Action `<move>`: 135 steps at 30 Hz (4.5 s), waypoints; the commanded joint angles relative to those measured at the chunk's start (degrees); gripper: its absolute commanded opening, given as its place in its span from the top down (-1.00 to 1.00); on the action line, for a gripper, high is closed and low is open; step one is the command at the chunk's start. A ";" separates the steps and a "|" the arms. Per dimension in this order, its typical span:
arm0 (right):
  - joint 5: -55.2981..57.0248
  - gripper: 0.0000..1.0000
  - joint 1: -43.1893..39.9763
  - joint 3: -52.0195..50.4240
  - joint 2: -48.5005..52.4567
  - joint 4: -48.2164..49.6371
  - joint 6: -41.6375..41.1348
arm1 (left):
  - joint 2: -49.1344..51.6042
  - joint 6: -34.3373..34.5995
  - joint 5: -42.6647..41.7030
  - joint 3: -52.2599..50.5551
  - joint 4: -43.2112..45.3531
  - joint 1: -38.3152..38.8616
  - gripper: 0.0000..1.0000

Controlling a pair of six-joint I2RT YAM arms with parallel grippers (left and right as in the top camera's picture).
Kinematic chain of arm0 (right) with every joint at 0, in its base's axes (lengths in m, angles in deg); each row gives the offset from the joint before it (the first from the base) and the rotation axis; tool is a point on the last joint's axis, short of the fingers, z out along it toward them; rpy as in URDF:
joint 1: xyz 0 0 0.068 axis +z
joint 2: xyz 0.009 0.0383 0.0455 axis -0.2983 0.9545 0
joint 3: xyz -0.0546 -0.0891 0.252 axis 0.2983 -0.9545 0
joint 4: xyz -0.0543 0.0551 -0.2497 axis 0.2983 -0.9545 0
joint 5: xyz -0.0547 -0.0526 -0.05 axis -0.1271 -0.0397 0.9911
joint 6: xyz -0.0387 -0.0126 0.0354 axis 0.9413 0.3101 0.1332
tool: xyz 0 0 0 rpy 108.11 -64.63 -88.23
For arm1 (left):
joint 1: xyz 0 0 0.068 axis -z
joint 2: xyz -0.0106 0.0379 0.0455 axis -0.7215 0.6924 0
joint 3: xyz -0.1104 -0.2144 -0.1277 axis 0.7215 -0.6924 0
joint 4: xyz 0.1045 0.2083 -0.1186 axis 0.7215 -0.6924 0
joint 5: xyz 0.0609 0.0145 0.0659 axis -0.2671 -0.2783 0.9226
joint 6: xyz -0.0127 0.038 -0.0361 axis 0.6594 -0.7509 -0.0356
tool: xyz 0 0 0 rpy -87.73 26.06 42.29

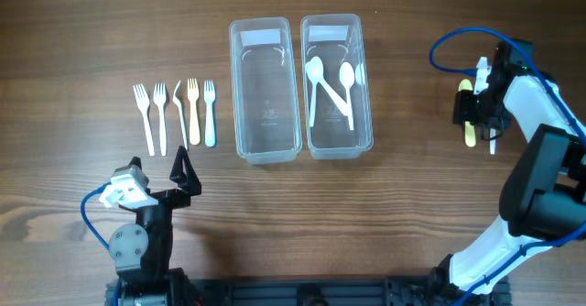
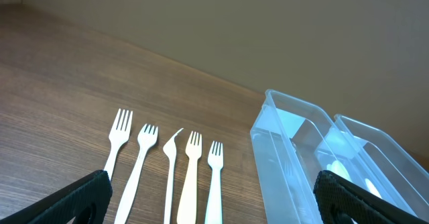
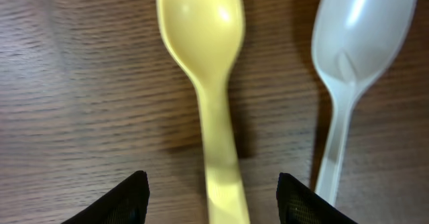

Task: Pack container
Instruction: 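Grasp the yellow spoon with the right gripper, then carry the yellow spoon into the right container and release it, then grasp the last white spoon with the right gripper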

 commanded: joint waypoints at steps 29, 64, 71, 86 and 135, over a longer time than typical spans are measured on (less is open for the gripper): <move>-4.74 0.91 2.14 20.52 1.57 -7.13 -4.07 | -0.20 -0.74 -0.48 -0.44 0.07 0.24 -1.00; 3.08 0.50 42.40 33.27 10.54 -13.64 -15.15 | -0.20 -0.74 -0.48 -0.44 0.07 0.24 -0.99; 7.02 -0.37 39.91 36.65 8.44 -14.67 -13.92 | -0.20 -0.74 -0.48 -0.44 0.07 0.24 -0.99; 4.59 -0.45 2.64 42.38 -0.79 -30.23 -6.45 | -0.20 -0.74 -0.48 -0.44 0.04 0.24 -0.99; -5.57 0.38 -8.70 0.07 7.50 5.66 11.10 | -0.20 -0.74 -0.48 -0.44 0.07 0.24 -0.99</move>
